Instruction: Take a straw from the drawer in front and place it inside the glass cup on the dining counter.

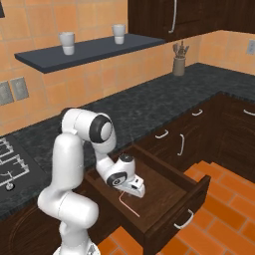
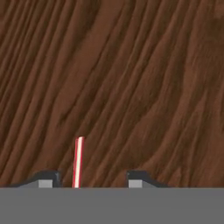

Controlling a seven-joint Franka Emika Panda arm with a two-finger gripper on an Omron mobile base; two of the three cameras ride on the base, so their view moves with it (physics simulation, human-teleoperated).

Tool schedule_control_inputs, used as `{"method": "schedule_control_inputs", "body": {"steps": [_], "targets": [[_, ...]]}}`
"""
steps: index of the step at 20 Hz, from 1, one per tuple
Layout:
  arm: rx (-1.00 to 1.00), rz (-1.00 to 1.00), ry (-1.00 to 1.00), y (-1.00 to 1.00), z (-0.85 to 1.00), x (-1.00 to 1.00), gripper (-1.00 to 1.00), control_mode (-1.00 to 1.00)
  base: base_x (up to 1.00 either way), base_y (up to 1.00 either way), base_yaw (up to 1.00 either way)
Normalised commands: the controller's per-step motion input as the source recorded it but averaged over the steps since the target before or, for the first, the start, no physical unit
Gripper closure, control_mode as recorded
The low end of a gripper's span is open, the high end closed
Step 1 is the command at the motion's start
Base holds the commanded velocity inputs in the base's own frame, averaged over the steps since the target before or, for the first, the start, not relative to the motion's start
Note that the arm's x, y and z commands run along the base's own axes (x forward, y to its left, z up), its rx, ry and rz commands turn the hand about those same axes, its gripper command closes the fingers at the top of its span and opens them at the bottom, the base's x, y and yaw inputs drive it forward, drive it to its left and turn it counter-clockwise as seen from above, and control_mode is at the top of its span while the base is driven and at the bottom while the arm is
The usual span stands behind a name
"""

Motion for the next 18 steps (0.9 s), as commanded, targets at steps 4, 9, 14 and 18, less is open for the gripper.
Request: {"method": "schedule_control_inputs", "body": {"steps": [4,9,14,18], "targets": [[0.00,0.00,0.00,-0.15,-0.15,0.00,1.00,-1.00,0.00,0.00,0.00],[0.00,0.00,0.00,-0.22,-0.02,0.00,1.00,-1.00,0.00,0.00,0.00],[0.00,0.00,0.00,-0.11,0.11,-0.01,1.00,-1.00,0.00,0.00,0.00],[0.00,0.00,0.00,0.00,0.90,-0.07,1.00,-1.00,0.00,0.00,0.00]]}}
